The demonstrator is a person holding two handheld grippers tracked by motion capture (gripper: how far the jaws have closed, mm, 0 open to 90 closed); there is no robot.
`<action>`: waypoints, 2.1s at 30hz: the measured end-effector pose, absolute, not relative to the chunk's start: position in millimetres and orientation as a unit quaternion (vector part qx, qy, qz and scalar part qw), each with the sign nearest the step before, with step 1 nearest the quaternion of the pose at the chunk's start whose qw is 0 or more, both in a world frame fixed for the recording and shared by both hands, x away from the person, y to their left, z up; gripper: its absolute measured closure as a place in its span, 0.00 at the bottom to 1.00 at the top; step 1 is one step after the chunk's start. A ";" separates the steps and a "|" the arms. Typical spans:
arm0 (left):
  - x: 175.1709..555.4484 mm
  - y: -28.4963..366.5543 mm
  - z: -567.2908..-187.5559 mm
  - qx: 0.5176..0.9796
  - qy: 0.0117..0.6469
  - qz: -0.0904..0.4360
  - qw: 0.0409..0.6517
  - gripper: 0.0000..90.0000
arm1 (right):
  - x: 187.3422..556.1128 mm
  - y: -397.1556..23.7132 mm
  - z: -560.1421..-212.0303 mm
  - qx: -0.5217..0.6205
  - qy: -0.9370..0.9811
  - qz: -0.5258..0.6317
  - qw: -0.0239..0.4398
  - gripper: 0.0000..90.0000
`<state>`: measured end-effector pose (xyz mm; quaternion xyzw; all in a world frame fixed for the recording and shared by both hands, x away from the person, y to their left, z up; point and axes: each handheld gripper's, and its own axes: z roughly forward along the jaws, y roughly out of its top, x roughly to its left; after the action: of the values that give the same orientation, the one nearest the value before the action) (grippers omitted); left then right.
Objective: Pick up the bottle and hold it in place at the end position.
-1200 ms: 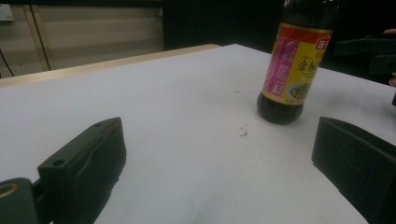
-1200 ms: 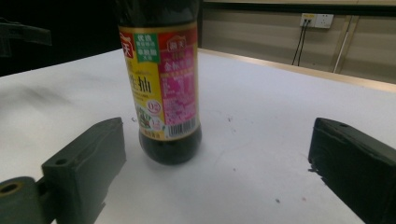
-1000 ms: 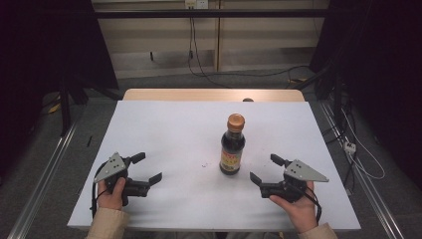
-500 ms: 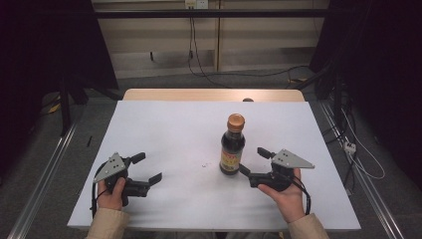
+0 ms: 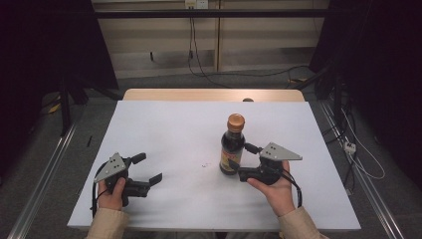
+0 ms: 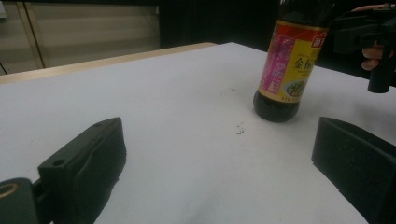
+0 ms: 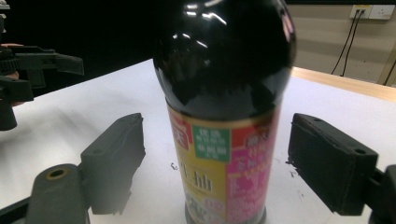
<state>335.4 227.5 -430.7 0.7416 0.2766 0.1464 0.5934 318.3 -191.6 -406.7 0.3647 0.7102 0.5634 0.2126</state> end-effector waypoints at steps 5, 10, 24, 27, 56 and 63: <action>335.3 227.9 -430.7 0.741 0.277 0.146 0.594 0.03 | 326.0 -185.3 -406.8 0.370 0.710 0.561 0.211 0.22; 335.6 227.8 -431.2 0.741 0.276 0.144 0.595 0.03 | 333.4 -179.1 -404.6 0.375 0.707 0.559 0.215 0.23; 335.9 227.1 -431.8 0.741 0.276 0.139 0.596 0.03 | 347.8 -168.1 -399.4 0.375 0.707 0.555 0.227 0.30; 336.4 227.3 -432.0 0.741 0.276 0.138 0.597 0.03 | 348.4 -167.1 -399.0 0.371 0.707 0.555 0.233 0.31; 337.7 226.8 -432.8 0.738 0.274 0.130 0.603 0.03 | 399.2 -144.9 -386.3 0.350 0.703 0.564 0.254 0.31; 337.9 226.5 -432.9 0.739 0.273 0.130 0.602 0.03 | 407.2 -135.8 -389.6 0.344 0.709 0.561 0.253 0.31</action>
<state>337.9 226.5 -432.9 0.7391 0.2729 0.1301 0.6019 407.2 -135.8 -389.6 0.3440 0.7093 0.5606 0.2533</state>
